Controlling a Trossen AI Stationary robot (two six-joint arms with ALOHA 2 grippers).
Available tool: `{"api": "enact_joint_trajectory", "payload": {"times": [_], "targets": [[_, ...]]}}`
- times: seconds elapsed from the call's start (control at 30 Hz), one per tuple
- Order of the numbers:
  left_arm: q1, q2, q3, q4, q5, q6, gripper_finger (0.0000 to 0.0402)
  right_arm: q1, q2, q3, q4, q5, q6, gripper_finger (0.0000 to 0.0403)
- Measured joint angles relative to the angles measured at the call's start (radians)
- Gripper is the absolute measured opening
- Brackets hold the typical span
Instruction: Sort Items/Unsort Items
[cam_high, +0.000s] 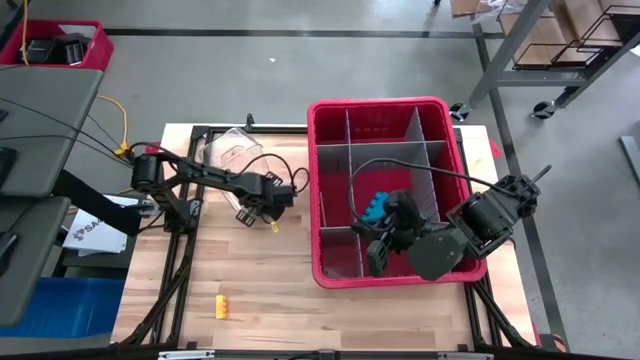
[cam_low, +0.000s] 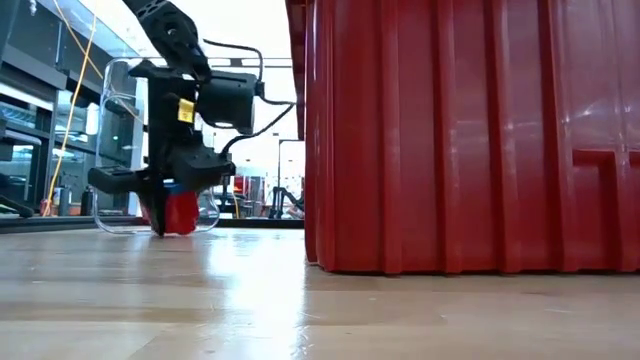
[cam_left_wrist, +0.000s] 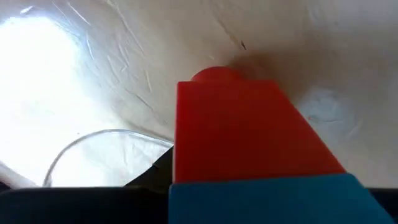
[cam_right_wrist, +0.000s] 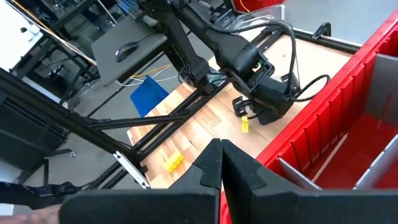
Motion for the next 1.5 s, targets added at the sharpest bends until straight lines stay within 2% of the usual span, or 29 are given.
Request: {"api": "enact_joint_trajectory", "payload": {"times": [0.27, 0.37, 0.43, 0.47, 0.53, 0.63, 0.7, 0.8, 0.87, 0.97, 1.1, 1.2, 1.33, 1.43, 1.5], "targets": [[-0.103, -0.191, 0.076, -0.223, 0.128, -0.329, 0.0123, 0.009, 0.000, 0.000, -0.009, -0.042, -0.097, 0.0000], [-0.181, -0.310, 0.142, -0.202, 0.208, -0.457, 0.0123, 0.023, -0.001, 0.000, -0.013, -0.047, -0.128, 0.0000], [-0.231, -0.393, 0.188, -0.164, 0.211, -0.539, 0.0123, 0.034, -0.002, 0.000, -0.005, -0.046, -0.129, 0.0000], [-0.252, -0.429, 0.212, -0.110, 0.187, -0.594, 0.0123, 0.042, -0.003, 0.000, -0.004, -0.036, -0.128, 0.0000], [-0.275, -0.490, 0.249, 0.098, 0.125, -0.685, 0.0123, 0.060, -0.005, 0.000, 0.022, -0.001, -0.135, 0.0000], [-0.264, -0.517, 0.282, 0.434, 0.092, -0.715, 0.0123, 0.089, -0.008, 0.000, 0.078, 0.079, -0.194, 0.0000], [-0.237, -0.465, 0.315, 0.564, 0.089, -0.686, 0.0123, 0.101, -0.009, 0.000, 0.120, 0.113, -0.240, 0.0000], [-0.200, -0.315, 0.414, 0.614, 0.110, -0.664, 0.0123, 0.109, -0.018, 0.000, 0.163, 0.136, -0.295, 0.0000], [-0.185, -0.180, 0.495, 0.612, 0.138, -0.635, 0.0123, 0.109, -0.023, 0.000, 0.175, 0.149, -0.321, 0.0000], [-0.171, 0.012, 0.646, 0.627, 0.115, -0.561, 0.0123, 0.102, -0.023, 0.000, 0.181, 0.163, -0.327, 0.0000], [-0.146, 0.211, 0.833, 0.615, 0.080, -0.587, 0.0126, 0.100, -0.024, 0.000, 0.181, 0.161, -0.327, 0.0000], [-0.134, 0.308, 0.943, 0.535, 0.103, -0.617, 0.0184, 0.100, -0.024, 0.000, 0.180, 0.154, -0.317, 0.0000], [-0.131, 0.371, 1.063, 0.376, 0.177, -0.663, 0.0277, 0.101, -0.024, 0.000, 0.180, 0.154, -0.318, 0.0000], [-0.136, 0.379, 1.102, 0.269, 0.178, -0.664, 0.0324, 0.101, -0.024, 0.000, 0.180, 0.149, -0.340, 0.0000], [-0.140, 0.363, 1.121, 0.182, 0.179, -0.664, 0.0341, 0.101, -0.024, 0.000, 0.180, 0.149, -0.357, 0.0000]]}}
